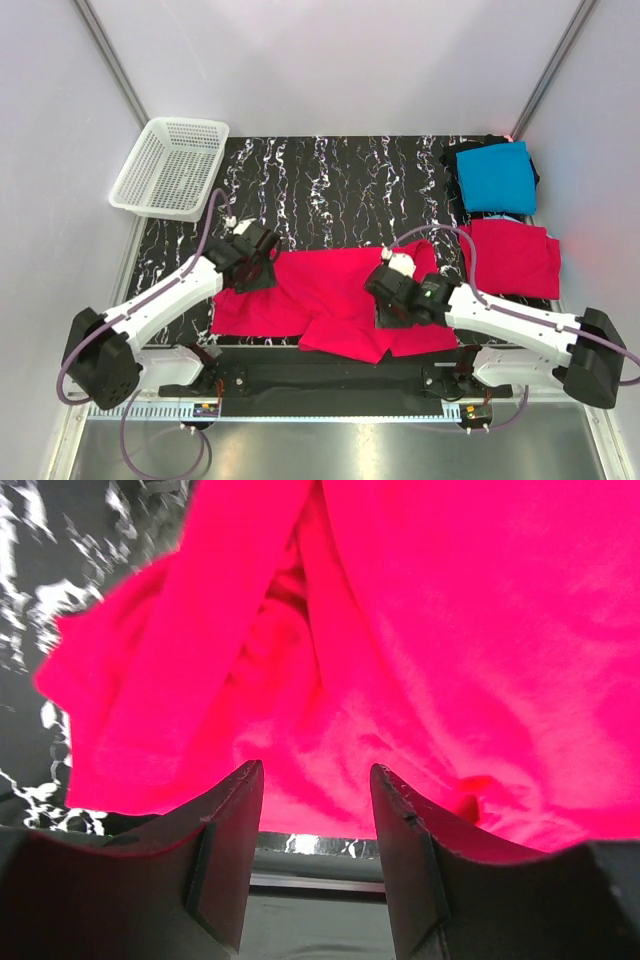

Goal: Fold and stack the t-shirts
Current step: Flatten the tshirt out

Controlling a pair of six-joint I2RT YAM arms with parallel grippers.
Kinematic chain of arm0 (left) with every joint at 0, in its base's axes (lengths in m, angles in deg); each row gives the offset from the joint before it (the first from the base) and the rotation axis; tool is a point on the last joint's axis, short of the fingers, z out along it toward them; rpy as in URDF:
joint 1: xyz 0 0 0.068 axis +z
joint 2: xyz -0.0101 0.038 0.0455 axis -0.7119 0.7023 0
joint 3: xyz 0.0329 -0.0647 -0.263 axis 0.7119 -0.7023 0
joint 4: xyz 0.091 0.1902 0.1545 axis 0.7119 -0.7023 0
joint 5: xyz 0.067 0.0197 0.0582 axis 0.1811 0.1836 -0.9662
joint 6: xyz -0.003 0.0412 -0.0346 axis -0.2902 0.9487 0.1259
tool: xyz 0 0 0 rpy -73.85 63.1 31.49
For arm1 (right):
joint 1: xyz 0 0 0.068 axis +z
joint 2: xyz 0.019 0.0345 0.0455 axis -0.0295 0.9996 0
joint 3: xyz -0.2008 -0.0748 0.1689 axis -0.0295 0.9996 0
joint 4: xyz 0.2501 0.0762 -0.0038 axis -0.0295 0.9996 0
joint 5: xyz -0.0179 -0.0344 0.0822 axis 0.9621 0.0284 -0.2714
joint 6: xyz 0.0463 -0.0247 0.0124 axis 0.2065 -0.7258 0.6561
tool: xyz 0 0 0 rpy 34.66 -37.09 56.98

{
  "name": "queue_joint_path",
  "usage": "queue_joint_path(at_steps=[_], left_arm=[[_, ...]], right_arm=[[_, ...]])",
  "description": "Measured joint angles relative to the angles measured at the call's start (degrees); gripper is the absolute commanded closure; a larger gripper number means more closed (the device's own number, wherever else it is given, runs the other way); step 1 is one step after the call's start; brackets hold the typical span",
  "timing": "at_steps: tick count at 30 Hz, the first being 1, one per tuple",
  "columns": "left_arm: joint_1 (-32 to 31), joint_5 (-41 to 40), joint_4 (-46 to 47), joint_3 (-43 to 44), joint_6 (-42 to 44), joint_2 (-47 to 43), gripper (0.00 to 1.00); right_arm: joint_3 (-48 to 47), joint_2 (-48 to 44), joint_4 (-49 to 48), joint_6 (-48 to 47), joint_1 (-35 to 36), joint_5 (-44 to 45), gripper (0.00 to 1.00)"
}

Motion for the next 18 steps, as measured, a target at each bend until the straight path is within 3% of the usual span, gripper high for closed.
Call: queue_joint_path(at_steps=[6, 11, 18], left_arm=[[-1.46, 0.59, 1.46, -1.03, -1.01, 3.76, 0.48], [-1.95, 0.57, 2.34, -1.03, -1.16, 5.38, 0.48], [-2.82, 0.63, 2.86, -1.03, -1.14, 8.44, 0.48]], right_arm=[[2.1, 3.26, 0.37, 6.23, 5.75, 0.66, 0.55], [2.73, 3.15, 0.22, 9.55, 6.38, 2.12, 0.55], [10.73, 2.03, 0.46, 14.1, 6.43, 2.19, 0.57]])
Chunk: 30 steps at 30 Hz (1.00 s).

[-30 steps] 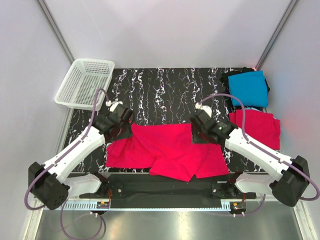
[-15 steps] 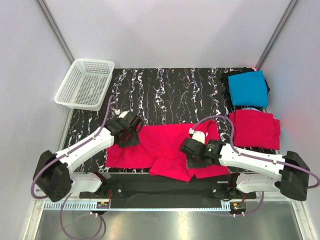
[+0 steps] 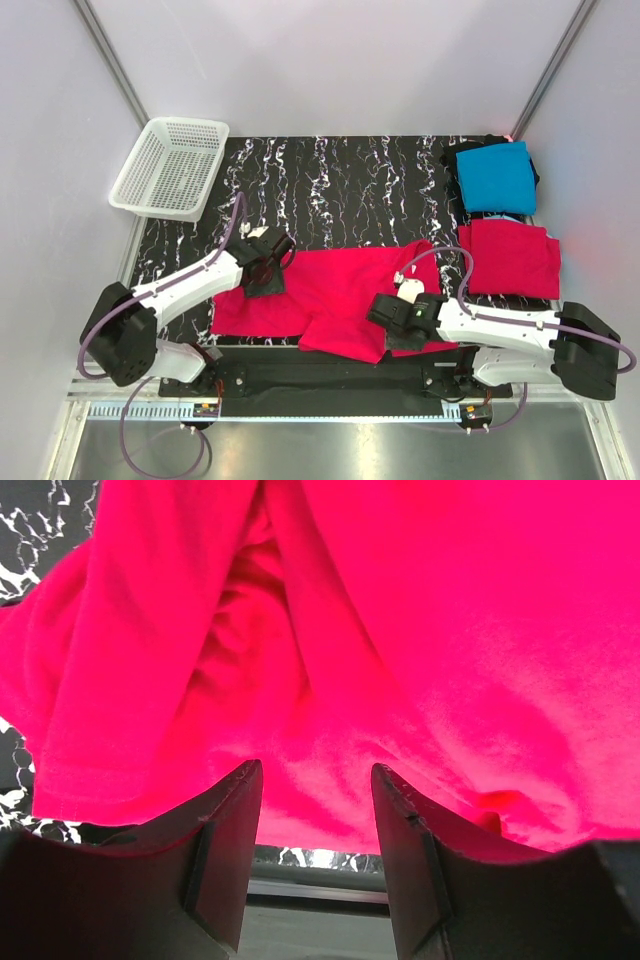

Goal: Fold and stack the t-shirts
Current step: Flatten the tshirt out

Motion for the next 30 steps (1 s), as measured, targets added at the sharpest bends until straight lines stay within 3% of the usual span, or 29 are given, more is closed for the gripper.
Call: queue_joint_path(at_steps=[21, 25, 26, 30], left_arm=[[-0.24, 0.55, 0.92, 0.24, 0.07, 0.98, 0.47], [-0.24, 0.74, 0.92, 0.24, 0.09, 0.87, 0.47], [-0.24, 0.79, 0.94, 0.24, 0.09, 0.87, 0.47], [-0.24, 0.9, 0.92, 0.24, 0.11, 0.83, 0.47]], right_arm=[[-5.95, 10.23, -5.42, -1.7, 0.02, 0.76, 0.58], [-5.92, 10.78, -6.49, -2.16, 0.02, 0.39, 0.69], [-5.95, 11.06, -6.64, -2.36, 0.02, 0.31, 0.75], [-6.69, 12.37, -6.67, -3.3, 0.02, 0.17, 0.82]])
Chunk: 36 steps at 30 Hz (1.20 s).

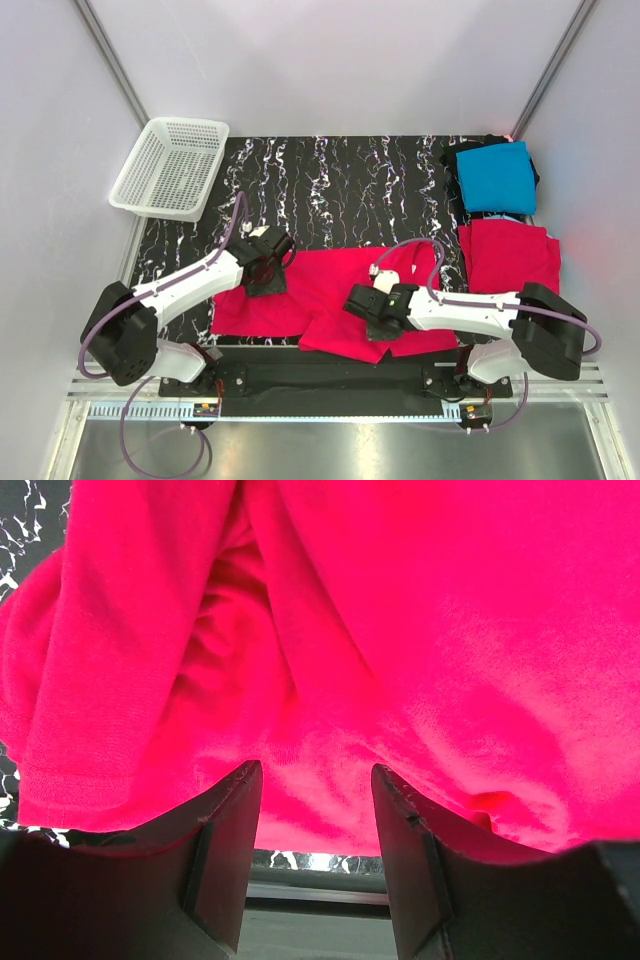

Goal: Fold and stack the t-shirts
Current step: Flatten the tshirt out

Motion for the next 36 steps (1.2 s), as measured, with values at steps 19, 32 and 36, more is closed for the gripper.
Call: queue_joint_path(at_steps=[19, 32, 36], left_arm=[[0.0, -0.02, -0.04, 0.0, 0.52, -0.72, 0.47], [0.0, -0.02, -0.07, 0.0, 0.52, -0.72, 0.47], [0.0, -0.02, -0.04, 0.0, 0.55, -0.72, 0.47]], right_arm=[[-4.92, 0.35, 1.6, -1.95, 1.33, -0.02, 0.53], [-4.09, 4.5, -4.98, -2.01, 4.94, -3.54, 0.82], [-4.09, 4.55, -5.92, -1.53, 5.03, -4.39, 1.0]])
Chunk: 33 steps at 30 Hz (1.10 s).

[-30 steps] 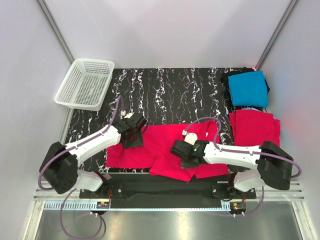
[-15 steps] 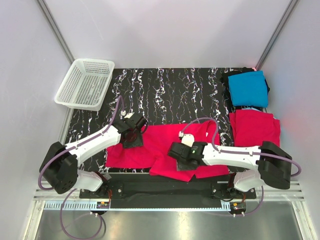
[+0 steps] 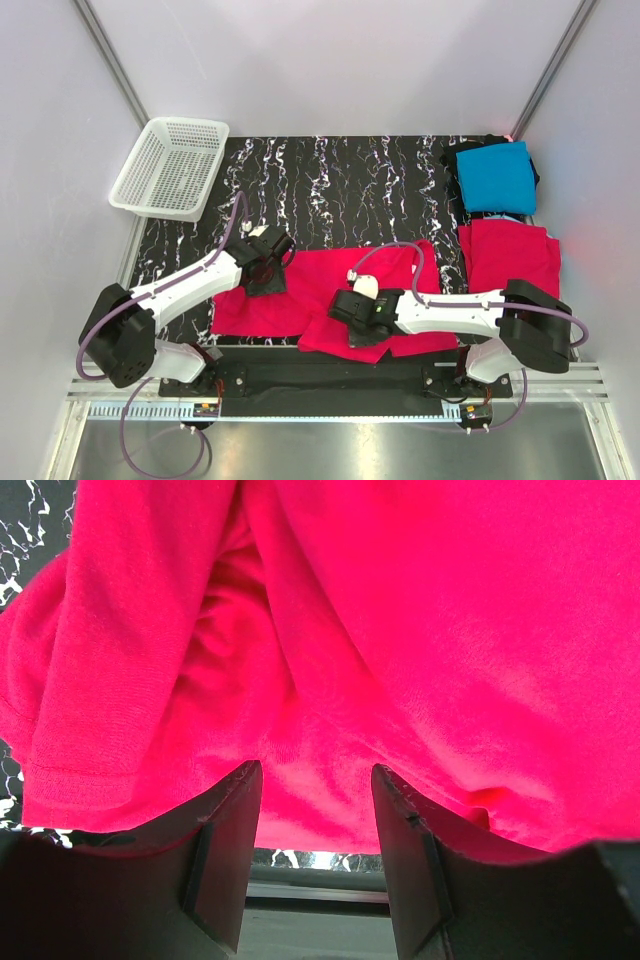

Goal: Fold and stack the t-shirts
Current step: Flatten the tshirt out

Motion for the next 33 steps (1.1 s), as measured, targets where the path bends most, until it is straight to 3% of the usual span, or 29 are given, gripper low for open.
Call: queue_joint_path(at_steps=[6, 16, 18, 21, 25, 33], left_arm=[[0.0, 0.0, -0.02, 0.0, 0.0, 0.0, 0.47], [0.0, -0.02, -0.46, 0.0, 0.02, -0.02, 0.47], [0.0, -0.04, -0.52, 0.0, 0.0, -0.04, 0.47], [0.0, -0.15, -0.94, 0.0, 0.0, -0.52, 0.47], [0.0, -0.52, -1.29, 0.0, 0.02, -0.87, 0.4], [0.0, -0.7, -1.29, 0.0, -0.09, -0.92, 0.33]], right_arm=[[-2.82, 0.55, 4.61, -0.26, 0.04, 2.99, 1.0], [-18.91, 0.7, 11.56, -8.52, -2.34, 13.73, 1.0], [-20.46, 1.42, 11.67, -10.25, -4.44, 14.58, 0.75], [-20.35, 3.08, 11.69, -11.67, -5.6, 14.45, 0.54], [-16.15, 3.3, 10.51, -11.28, -4.72, 12.35, 0.47], [-6.29, 0.07, 9.27, -5.53, -0.31, 6.82, 0.46]])
